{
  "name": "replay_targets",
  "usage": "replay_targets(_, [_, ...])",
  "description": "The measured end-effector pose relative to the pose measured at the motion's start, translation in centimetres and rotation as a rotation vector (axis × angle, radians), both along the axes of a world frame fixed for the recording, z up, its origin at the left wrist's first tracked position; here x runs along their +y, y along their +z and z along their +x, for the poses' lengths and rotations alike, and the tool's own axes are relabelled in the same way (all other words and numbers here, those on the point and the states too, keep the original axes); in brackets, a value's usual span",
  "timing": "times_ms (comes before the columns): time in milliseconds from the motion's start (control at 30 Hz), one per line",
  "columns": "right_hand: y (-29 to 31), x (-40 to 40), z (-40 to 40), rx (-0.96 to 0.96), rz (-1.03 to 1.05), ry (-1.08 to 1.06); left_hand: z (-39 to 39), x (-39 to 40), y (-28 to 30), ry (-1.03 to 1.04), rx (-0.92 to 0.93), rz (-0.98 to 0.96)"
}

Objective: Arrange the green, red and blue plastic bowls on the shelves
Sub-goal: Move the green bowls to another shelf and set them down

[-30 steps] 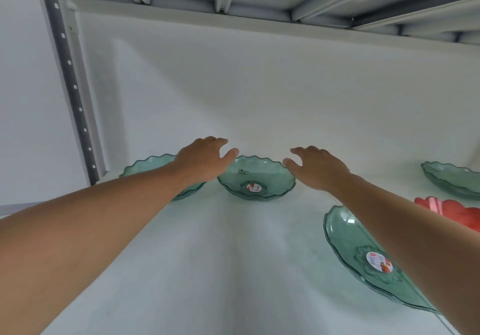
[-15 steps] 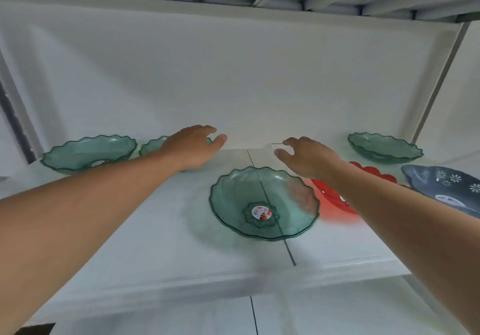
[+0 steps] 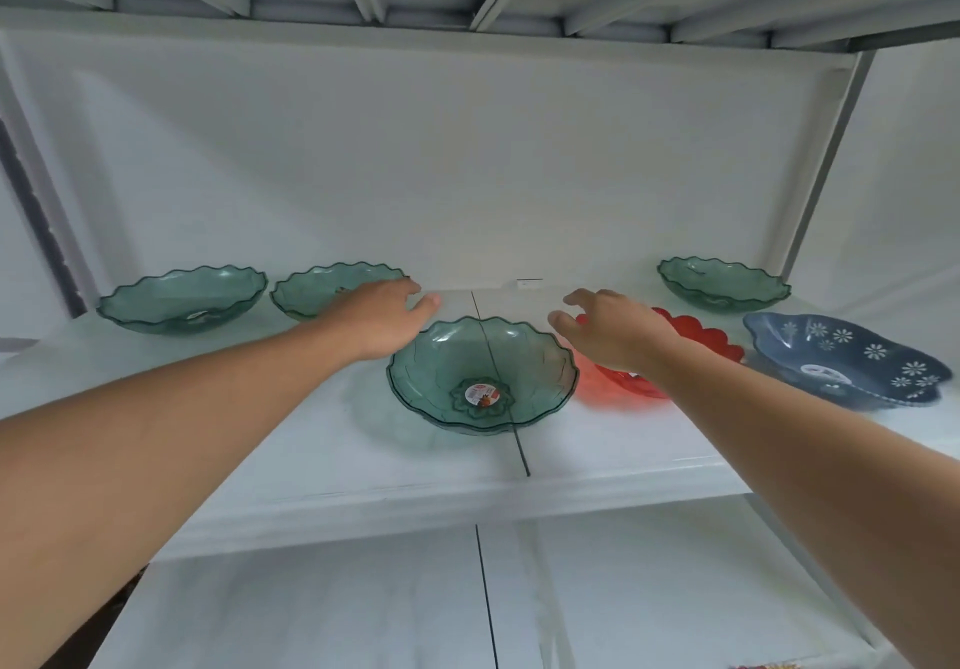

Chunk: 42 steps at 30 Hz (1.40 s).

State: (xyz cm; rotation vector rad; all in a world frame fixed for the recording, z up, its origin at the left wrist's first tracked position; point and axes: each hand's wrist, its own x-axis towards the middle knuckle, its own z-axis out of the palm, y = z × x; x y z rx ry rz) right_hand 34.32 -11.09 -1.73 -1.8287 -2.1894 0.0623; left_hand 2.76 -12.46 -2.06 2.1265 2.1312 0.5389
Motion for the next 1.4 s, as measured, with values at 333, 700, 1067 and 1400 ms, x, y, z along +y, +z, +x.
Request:
replay_targets(333, [0.5,-2.0,2.1,0.003,0.032,-0.003,0.2,-2.7,-3.4,0.163,-0.072,-0.158])
replay_targets(700, [0.1,-0.3,6.0,0.0,0.055,0.012,4.4,-1.0,-1.6,0.225,-0.46,-0.186])
replay_targets(1067, [1.7,1.3,18.0,-0.006,0.083,-0.108,13.5,3.6,4.3,0.189,-0.669,-0.125])
replay_targets(1400, [2.0,6.2,29.0,-0.023,0.043,-0.15,25.2,9.3,5.3,0.129,-0.678,-0.133])
